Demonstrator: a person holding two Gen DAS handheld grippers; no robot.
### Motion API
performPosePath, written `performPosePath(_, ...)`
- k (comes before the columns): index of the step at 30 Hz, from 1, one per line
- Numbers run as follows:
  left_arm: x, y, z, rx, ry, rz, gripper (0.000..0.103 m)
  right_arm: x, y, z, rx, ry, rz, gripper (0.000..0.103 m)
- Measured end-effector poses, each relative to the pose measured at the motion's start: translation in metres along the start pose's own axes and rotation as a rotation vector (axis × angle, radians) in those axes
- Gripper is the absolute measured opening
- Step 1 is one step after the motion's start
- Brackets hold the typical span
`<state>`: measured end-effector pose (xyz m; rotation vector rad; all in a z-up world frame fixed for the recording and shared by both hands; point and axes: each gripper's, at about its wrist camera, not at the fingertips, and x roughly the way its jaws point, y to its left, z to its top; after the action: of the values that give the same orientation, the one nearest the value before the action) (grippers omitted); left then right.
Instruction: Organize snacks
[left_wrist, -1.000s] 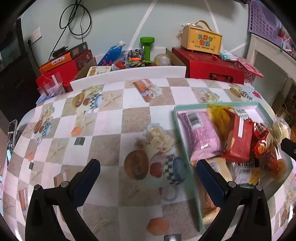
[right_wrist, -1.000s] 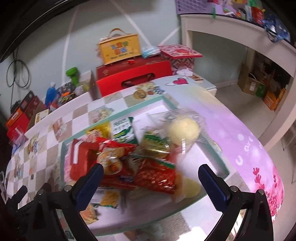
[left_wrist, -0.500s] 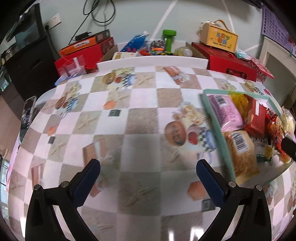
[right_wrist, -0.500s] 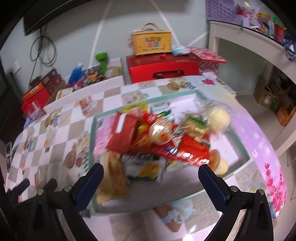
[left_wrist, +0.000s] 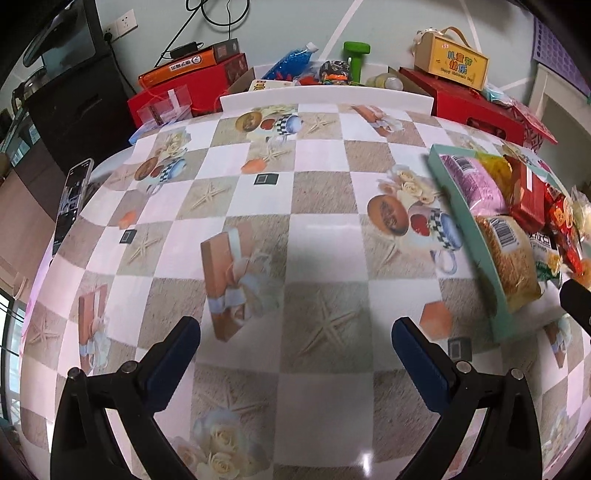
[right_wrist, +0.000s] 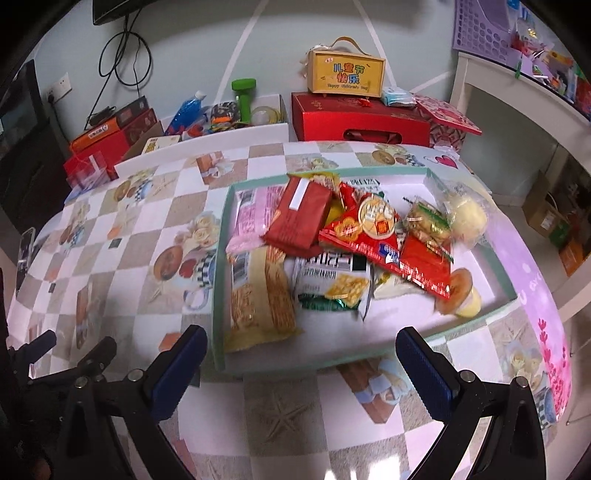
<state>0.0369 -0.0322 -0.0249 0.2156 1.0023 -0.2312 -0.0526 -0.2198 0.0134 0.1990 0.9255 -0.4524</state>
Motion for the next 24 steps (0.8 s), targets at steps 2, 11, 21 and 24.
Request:
performPosePath(2,-0.001,0.001,-0.003,-0.001,0.000,0.000,0.103,0.000,0.000,-0.003,-0.001,0.006,0.002,0.103)
performPosePath(11,0.000,0.000,-0.005,0.006,0.003,-0.002,0.103,0.007,-0.003,-0.018,-0.004,0.024,0.011,0.103)
performPosePath(21,0.004,0.006,-0.001,-0.023,0.002,-0.014,0.103,0.014,-0.001,-0.017,-0.028,0.014,0.017,0.103)
performPosePath(24,0.005,0.007,0.000,-0.031,-0.004,-0.025,0.103,0.017,-0.002,-0.017,-0.024,0.011,0.015,0.103)
